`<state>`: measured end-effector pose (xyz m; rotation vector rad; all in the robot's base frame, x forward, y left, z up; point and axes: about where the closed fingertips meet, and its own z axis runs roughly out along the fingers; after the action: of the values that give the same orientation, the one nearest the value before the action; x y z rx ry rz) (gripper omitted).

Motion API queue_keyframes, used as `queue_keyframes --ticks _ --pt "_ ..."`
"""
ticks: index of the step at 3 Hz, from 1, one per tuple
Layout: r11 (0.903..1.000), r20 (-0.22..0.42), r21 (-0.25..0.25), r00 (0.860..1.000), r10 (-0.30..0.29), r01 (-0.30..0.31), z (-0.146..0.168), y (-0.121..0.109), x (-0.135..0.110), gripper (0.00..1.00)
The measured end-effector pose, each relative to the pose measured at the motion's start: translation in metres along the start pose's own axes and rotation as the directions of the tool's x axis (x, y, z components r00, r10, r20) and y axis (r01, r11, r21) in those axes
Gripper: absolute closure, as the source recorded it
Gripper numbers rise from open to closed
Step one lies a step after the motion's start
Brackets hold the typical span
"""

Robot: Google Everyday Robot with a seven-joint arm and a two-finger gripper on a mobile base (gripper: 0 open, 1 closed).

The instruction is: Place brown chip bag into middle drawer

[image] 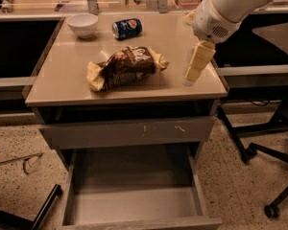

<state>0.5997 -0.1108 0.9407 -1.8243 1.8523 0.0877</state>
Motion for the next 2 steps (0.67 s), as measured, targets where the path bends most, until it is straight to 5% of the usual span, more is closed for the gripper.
queue_keyframes --ticks 2 --pt "0.9997 0.106 -0.008 0.994 -0.022 0.023 0.047 -0.030 -0.021 0.00"
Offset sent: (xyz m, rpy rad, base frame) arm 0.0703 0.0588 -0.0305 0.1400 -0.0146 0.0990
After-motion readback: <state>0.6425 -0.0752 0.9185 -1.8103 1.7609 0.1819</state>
